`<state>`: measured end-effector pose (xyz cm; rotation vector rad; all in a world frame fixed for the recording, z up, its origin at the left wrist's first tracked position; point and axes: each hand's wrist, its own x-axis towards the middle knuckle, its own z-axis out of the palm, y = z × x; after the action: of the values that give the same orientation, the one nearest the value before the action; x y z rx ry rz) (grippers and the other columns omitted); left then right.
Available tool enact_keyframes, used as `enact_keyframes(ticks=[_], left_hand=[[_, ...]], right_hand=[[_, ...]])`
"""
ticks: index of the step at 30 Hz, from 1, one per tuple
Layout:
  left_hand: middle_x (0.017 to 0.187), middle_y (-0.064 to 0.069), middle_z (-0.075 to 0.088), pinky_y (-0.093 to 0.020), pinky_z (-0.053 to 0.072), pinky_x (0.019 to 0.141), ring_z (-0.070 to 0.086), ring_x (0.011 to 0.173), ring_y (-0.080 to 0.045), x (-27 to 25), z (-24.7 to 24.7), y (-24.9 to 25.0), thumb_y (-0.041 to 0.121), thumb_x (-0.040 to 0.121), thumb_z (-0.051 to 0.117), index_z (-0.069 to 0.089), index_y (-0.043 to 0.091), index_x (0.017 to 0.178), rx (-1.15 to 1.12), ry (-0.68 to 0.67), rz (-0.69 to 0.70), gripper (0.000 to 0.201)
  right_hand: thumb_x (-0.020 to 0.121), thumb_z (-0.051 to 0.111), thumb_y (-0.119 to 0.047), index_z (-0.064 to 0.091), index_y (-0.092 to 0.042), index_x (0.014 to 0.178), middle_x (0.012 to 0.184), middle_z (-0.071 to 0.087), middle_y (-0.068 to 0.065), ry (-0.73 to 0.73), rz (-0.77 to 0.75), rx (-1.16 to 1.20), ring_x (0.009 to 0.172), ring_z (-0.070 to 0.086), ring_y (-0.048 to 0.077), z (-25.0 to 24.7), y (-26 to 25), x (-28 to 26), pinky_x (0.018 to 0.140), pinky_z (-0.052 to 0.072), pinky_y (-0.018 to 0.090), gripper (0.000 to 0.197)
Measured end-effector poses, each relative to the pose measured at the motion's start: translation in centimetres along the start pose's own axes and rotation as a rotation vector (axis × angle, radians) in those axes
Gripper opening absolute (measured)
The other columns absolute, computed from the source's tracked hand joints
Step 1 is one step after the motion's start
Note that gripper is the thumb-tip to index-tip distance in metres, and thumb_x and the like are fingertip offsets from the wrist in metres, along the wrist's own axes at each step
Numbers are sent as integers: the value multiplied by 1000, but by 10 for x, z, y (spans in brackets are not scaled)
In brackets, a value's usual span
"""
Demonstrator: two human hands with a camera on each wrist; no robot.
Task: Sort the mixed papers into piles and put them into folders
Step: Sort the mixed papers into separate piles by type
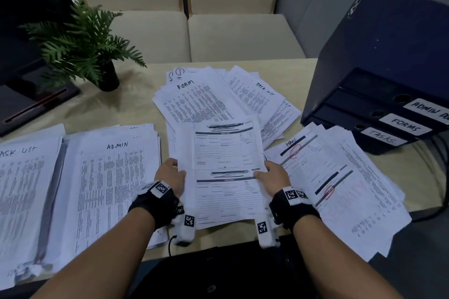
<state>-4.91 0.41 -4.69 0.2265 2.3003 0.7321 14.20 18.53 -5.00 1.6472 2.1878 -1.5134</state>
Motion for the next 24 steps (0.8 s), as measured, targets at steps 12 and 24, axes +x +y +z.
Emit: enact_keyframes(ticks=[12, 24], left_hand=[[147, -11, 42, -30, 55, 77, 62, 110, -28, 2, 0, -11, -4, 91, 52, 24, 37, 148, -226, 15, 41, 76], [131, -6, 58, -25, 39, 92, 53, 121, -22, 1, 3, -9, 18, 86, 65, 64, 18, 113, -70, -25, 102, 27]], right_hand=[[91, 59, -14, 68, -18, 99, 97, 71, 4, 425, 52, 392, 86, 65, 25, -62, 15, 3, 73, 47, 26, 13], [91, 60, -9, 69, -18, 94, 91, 69, 1, 133, 40, 152, 84, 65, 21, -24, 5, 1, 71, 46, 25, 13]])
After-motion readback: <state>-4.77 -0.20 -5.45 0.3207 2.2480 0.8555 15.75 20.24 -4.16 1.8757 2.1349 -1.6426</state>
